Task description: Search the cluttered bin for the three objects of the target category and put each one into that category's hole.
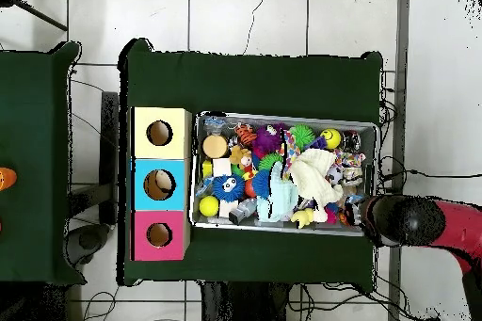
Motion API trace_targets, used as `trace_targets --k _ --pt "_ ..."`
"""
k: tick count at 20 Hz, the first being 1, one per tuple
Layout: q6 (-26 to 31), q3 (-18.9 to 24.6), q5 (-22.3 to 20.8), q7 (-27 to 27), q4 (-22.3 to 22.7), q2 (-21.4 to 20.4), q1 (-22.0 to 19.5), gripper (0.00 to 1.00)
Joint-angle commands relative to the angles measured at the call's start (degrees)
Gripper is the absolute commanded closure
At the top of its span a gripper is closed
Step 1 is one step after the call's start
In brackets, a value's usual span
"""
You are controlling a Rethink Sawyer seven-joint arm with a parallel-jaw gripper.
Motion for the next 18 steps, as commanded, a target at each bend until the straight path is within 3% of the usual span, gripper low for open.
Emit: trace_targets --k 1,18 --pt "-2.6 0.42 -4.99 -11.36 -3.9 5.15 -0.21 0.0" --pt "2.24 1.96 -4.24 -14.44 -6.42 3.37 -1.1 0.0"
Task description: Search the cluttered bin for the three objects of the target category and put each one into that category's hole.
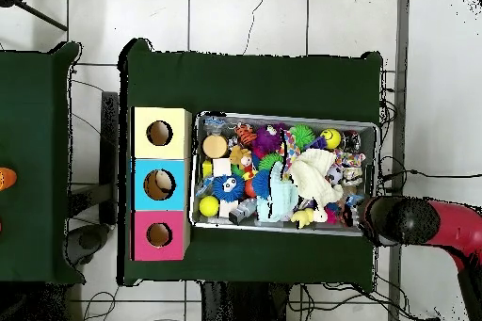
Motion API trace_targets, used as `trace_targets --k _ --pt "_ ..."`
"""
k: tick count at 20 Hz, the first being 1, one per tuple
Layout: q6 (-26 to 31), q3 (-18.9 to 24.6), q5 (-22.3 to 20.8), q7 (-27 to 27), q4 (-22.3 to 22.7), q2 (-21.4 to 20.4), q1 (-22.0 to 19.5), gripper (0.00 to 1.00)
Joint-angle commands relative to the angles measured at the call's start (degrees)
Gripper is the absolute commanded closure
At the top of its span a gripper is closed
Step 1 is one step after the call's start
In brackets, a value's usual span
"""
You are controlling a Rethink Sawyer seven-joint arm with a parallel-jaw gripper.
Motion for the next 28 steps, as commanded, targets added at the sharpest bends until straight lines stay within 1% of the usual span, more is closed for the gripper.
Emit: trace_targets --k 1,7,12,17,22,28 --pt "2.22 1.85 -1.88 -14.16 -4.88 -0.08 -0.22 0.0" --pt "1.24 1.73 -2.41 -13.89 -4.71 0.26 -0.11 0.0" --pt "1.06 1.75 -2.43 -14.75 -5.01 0.46 -1.13 0.0" --pt "-0.9 1.02 -3.59 -12.94 -4.49 2.36 -0.84 0.0" --pt "-2.01 0.47 -4.07 -11.76 -3.44 2.97 -1.12 0.0" --pt "-3.45 -0.04 -5.27 -10.76 -4.67 5.76 -0.64 0.0"
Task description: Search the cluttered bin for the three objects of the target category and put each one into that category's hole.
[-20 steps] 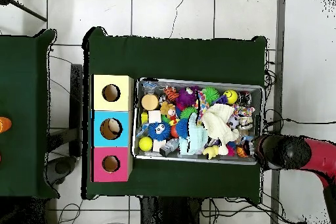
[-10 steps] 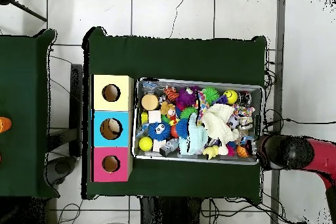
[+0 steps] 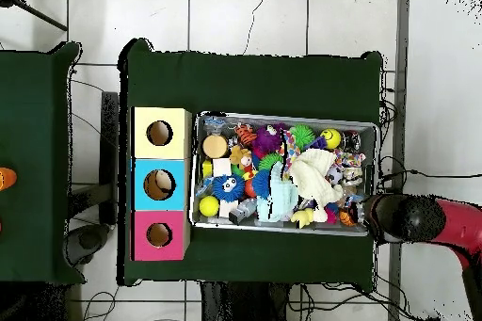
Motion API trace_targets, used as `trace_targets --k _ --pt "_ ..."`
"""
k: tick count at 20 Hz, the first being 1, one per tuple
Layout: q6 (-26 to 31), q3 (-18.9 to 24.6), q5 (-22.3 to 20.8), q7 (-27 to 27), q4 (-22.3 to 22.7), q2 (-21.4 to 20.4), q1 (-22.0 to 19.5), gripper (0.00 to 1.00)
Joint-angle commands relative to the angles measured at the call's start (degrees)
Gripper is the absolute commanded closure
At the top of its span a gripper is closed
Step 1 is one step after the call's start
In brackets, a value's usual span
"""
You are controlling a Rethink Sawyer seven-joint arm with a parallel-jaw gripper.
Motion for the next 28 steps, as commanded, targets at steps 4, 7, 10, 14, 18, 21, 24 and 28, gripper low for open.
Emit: trace_targets --k 4,7,10,14,18,21,24,28 --pt "-2.87 0.18 -4.75 -11.3 -4.02 4.12 -0.1 0.0" --pt "-1.89 0.51 -4.98 -12.55 -5.3 4.27 -0.63 0.0" --pt "-1.84 0.79 -5.25 -13.13 -6.06 5.06 -1.01 0.0" --pt "-2.07 0.79 -5.5 -13.68 -7.41 6.97 -1.57 0.0" --pt "-0.9 1.21 -5.7 -15.45 -10.23 9.16 -1.04 0.0" --pt "0.37 1.56 -5.65 -16.63 -12.46 9.88 -0.43 0.0" --pt "0.97 1.46 -5.5 -16.86 -12.78 9.59 -0.44 0.0" --pt "0.87 0.72 -4.87 -14.93 -9.59 7.21 -1.05 0.0"
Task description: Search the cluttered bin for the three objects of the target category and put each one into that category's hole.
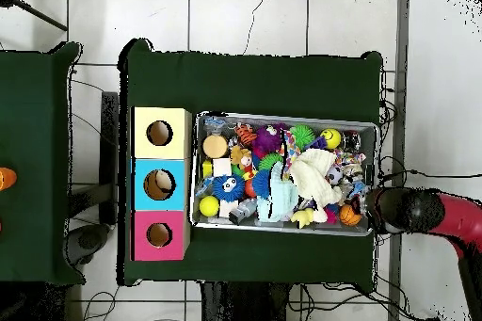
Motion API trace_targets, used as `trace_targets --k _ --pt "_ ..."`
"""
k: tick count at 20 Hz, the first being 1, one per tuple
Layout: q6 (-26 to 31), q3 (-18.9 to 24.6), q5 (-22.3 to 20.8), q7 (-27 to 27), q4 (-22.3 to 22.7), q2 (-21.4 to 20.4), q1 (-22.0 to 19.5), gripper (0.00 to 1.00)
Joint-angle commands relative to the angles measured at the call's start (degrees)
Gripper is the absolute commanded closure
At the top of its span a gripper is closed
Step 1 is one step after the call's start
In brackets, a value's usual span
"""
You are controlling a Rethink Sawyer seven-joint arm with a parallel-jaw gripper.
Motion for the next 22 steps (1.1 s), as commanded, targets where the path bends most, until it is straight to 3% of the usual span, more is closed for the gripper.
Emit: trace_targets --k 1,9,13,22 --pt "0.54 0.58 -2.18 -14.38 -1.87 -1.12 -0.18 0.0" --pt "0.02 0.57 -1.6 -12.72 0.64 -2.82 -0.14 0.0" --pt "0.74 1.43 0.32 -11.75 3.38 -6.25 -0.31 0.0" --pt "1.93 3.31 2.96 -11.74 2.54 -7.87 0.13 0.0"
